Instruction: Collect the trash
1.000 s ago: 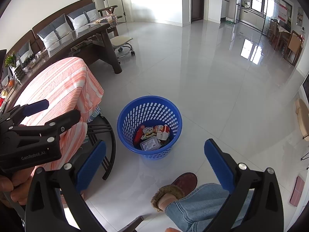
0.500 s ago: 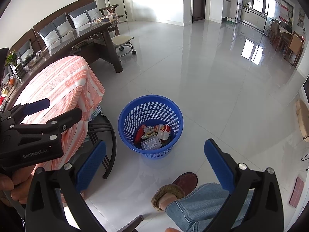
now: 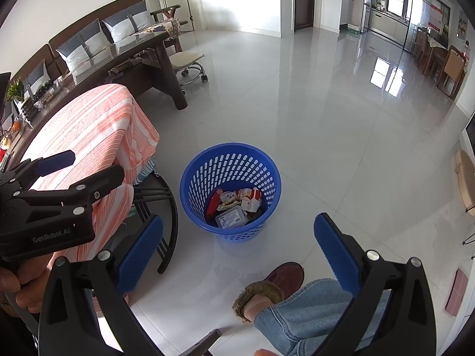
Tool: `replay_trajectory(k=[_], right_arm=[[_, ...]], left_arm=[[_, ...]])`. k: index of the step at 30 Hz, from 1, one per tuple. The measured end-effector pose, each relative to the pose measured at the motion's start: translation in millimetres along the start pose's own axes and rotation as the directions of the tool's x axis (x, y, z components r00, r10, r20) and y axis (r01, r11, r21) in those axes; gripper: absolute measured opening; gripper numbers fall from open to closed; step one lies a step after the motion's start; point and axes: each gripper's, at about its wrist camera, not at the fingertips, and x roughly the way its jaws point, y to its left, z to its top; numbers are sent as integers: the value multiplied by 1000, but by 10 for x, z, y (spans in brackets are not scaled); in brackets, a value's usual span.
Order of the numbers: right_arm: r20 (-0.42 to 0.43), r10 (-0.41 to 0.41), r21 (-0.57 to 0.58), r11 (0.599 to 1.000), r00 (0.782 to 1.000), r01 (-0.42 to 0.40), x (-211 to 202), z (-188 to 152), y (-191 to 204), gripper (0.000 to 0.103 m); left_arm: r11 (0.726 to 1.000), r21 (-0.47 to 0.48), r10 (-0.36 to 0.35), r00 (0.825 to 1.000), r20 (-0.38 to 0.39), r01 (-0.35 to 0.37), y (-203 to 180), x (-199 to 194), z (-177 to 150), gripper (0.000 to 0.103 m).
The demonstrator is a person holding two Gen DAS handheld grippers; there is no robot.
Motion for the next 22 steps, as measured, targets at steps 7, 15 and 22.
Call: replay_trajectory(k=[7,15,22], right_arm=[[-9,-5,5,1000,1000,5,32,-2,-28,98],[-12,-15,13,1000,1000,15,43,8,-48,98],[-41,-35,-39,999,999,34,168,92,243,98]], left_arm=[[1000,-1,-10,1000,5,10,-17,30,-32,98],[999,-1,-32,999,11,32,-15,-4,-14,98],[998,-69,-3,1000,-8,3,625,-158,-125,98]])
